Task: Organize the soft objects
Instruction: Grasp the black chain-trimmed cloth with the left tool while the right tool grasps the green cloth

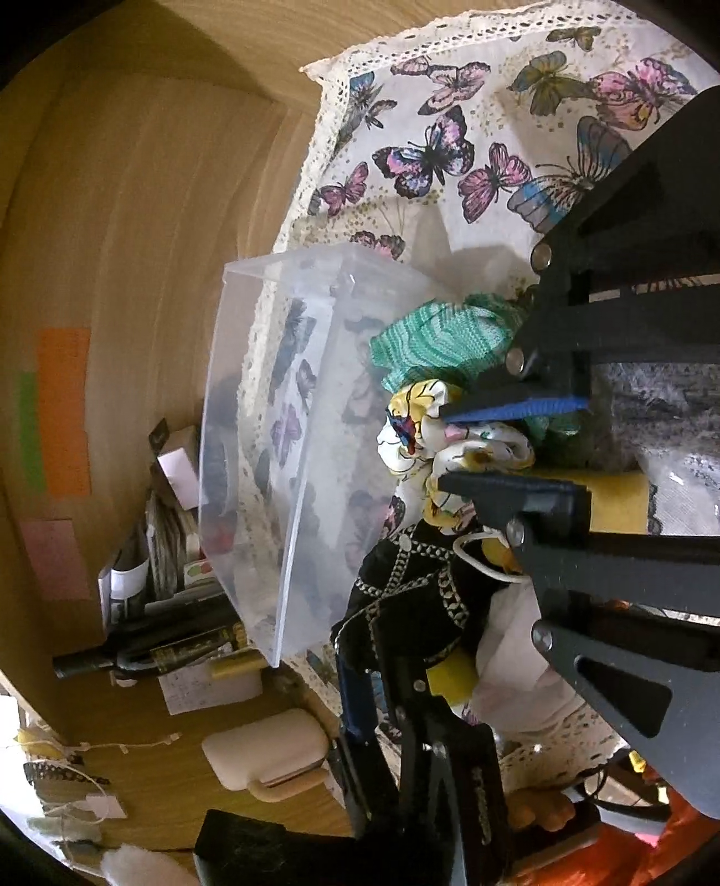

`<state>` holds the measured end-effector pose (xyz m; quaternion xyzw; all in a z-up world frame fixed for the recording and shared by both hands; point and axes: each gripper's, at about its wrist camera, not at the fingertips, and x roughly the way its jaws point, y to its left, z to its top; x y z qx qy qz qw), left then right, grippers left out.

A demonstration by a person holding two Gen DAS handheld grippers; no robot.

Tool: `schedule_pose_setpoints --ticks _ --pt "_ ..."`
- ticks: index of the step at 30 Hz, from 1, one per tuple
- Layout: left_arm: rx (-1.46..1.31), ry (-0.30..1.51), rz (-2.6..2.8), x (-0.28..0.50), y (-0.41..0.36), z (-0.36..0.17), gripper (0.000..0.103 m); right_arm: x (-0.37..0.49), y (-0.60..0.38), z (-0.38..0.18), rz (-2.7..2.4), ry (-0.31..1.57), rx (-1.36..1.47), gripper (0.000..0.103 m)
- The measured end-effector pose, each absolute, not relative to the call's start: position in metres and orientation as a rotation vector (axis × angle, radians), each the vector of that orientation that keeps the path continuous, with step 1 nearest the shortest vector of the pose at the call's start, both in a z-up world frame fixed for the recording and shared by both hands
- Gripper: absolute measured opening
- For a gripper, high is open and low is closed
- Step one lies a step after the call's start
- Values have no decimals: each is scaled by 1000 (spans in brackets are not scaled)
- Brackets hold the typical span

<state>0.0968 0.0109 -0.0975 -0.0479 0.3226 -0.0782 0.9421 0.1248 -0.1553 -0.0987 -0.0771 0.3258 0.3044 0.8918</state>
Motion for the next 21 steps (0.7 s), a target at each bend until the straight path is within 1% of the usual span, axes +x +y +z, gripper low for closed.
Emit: schedule_pose_setpoints --ticks 2,5,12,13,14,15,17,20,21 --pt "-93 645 -159 95 10 -96 38 122 -158 -95 627 661 -158 12" --pt "-89 634 -164 92 8 -93 31 120 -160 -87 624 639 -145 11" --pt "-86 597 -146 84 11 -79 32 115 -168 -69 613 580 -108 11" --pt "-91 599 -142 83 13 -77 34 115 -170 -66 615 574 -101 11" --pt "-97 606 -144 83 15 -76 40 114 -170 -64 614 568 -97 11" --pt "-107 614 -141 83 18 -76 43 114 -170 -63 613 561 -95 11" --pt "-127 619 -133 82 23 -75 61 114 -172 -58 608 543 -90 11" --pt "-122 600 -95 74 26 -73 74 115 -176 -52 612 530 -69 11" --pt "-117 597 -91 71 26 -72 75 116 -177 -51 613 529 -63 11"
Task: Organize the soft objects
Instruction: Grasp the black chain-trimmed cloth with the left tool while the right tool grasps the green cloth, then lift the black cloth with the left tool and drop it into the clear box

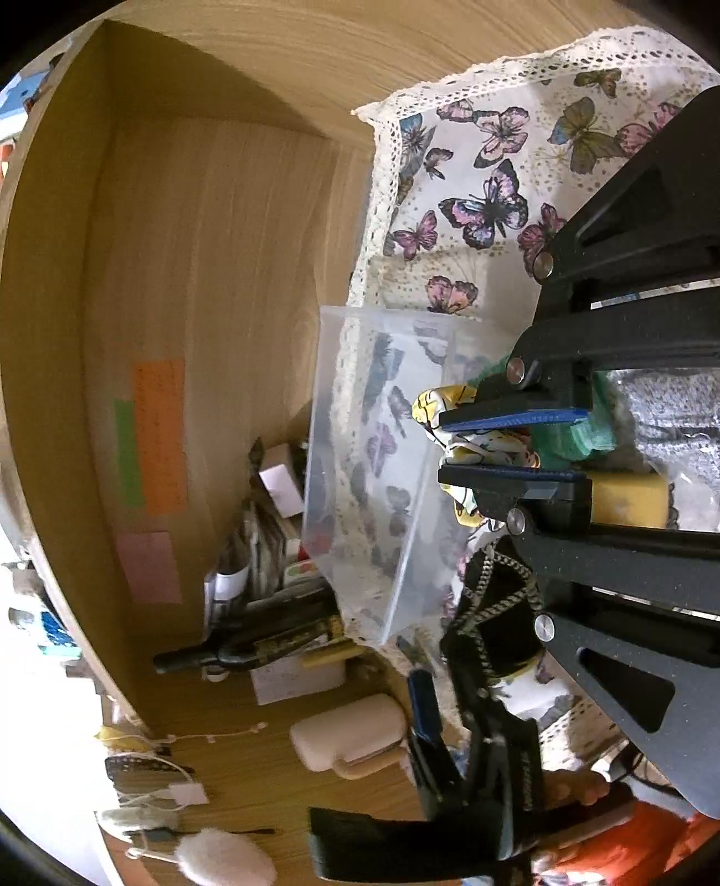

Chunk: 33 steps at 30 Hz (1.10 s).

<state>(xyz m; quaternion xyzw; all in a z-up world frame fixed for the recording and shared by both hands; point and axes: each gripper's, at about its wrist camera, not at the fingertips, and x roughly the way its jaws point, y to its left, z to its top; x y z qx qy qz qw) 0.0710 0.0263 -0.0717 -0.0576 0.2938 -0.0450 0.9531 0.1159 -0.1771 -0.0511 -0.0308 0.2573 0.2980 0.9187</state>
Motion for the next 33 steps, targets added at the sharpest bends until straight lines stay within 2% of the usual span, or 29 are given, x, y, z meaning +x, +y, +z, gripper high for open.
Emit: schedule_pose_setpoints --ticks 7,9,11,15,20,23,33 --pt "-100 583 -70 40 40 -69 74 115 -181 -53 606 532 -44 11" --pt "-98 593 -87 33 43 -72 61 114 -181 -54 605 532 -43 11" --pt "-82 620 -106 32 42 -77 42 114 -181 -55 608 534 -37 11" --pt "-30 649 -87 37 36 -89 36 113 -180 -56 612 537 -31 11" --pt "-51 673 -102 54 39 -100 15 110 -178 -57 616 537 -38 11" --pt "-47 660 -122 54 37 -96 7 109 -178 -56 611 532 -43 11" --pt "-23 594 -102 32 33 -66 5 109 -181 -49 616 509 -22 11"
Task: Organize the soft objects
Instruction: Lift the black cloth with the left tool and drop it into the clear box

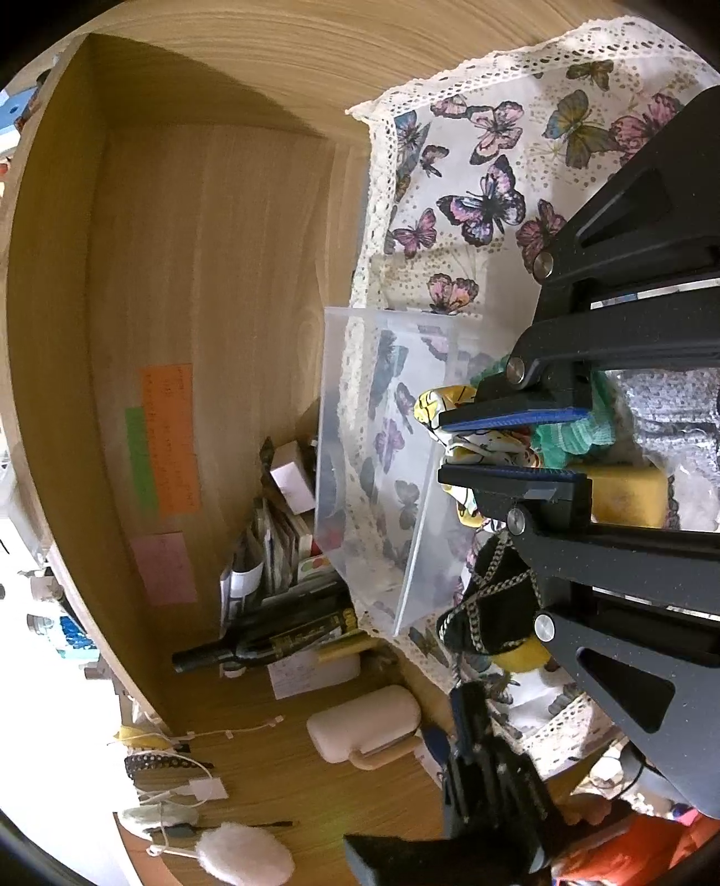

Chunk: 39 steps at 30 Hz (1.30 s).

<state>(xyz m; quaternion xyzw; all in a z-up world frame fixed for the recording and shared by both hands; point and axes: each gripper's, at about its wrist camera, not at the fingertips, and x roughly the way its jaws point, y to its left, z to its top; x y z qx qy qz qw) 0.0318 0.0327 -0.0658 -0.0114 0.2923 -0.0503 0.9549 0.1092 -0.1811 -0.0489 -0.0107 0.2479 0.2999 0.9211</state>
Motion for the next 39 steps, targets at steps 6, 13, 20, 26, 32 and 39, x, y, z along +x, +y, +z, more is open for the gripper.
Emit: schedule_pose_setpoints --ticks 6,13,20,26,32,39 --pt "-23 522 -86 26 40 -35 5 110 -183 -37 613 478 -18 11" --pt "11 433 -54 42 40 -8 5 119 -180 -18 607 429 -32 11" --pt "6 404 -51 78 43 5 5 140 -171 -1 599 396 -62 11" --pt "-1 465 -37 119 50 -4 5 172 -160 -1 602 439 -107 11" --pt "-51 588 -53 164 60 -29 5 208 -140 -18 618 544 -184 11" --pt "-77 697 -75 194 63 -57 5 239 -122 -48 632 689 -245 11"
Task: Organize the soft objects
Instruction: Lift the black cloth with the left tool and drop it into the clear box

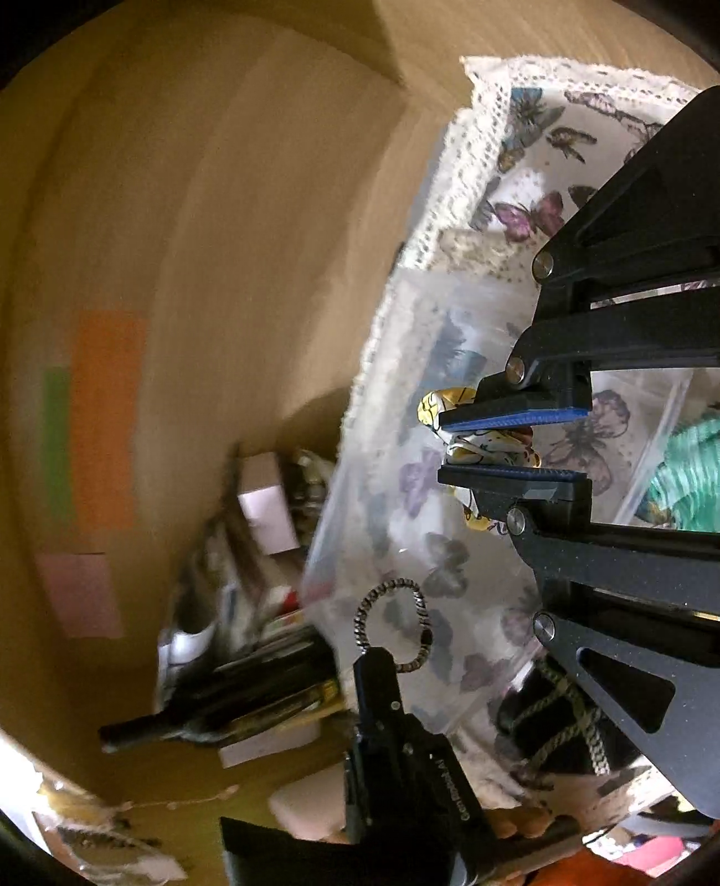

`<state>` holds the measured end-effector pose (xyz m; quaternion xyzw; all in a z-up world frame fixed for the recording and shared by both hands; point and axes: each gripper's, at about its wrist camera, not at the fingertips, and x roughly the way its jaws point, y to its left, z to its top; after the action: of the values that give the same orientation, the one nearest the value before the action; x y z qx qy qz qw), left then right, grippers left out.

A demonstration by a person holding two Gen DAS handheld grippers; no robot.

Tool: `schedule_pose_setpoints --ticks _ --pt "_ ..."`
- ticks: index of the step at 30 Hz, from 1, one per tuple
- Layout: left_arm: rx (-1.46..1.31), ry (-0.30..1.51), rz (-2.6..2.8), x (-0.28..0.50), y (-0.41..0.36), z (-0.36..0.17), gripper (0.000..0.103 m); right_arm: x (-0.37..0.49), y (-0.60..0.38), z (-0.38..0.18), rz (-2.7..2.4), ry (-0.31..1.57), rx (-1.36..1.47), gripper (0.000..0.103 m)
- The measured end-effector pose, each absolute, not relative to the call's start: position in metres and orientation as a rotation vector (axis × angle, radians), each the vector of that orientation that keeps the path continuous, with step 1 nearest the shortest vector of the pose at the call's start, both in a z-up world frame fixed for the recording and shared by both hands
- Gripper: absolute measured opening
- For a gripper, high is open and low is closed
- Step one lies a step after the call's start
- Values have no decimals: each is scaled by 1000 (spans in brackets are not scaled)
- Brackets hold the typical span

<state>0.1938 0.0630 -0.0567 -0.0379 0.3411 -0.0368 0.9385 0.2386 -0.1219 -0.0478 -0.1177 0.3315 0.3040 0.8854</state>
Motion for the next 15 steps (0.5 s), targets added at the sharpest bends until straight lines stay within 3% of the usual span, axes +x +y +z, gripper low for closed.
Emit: schedule_pose_setpoints --ticks 4,6,9,12,15 --pt "-93 736 -82 198 64 -65 8 247 -121 -60 597 740 -265 14" --pt "-97 740 -90 197 64 -64 16 247 -122 -60 582 742 -265 29" --pt "-99 722 -84 190 64 -56 43 241 -128 -56 561 710 -255 45" --pt "-85 683 -73 179 62 -44 57 231 -133 -45 559 675 -244 47" --pt "-67 654 -65 164 58 -32 81 219 -137 -34 549 628 -235 55"
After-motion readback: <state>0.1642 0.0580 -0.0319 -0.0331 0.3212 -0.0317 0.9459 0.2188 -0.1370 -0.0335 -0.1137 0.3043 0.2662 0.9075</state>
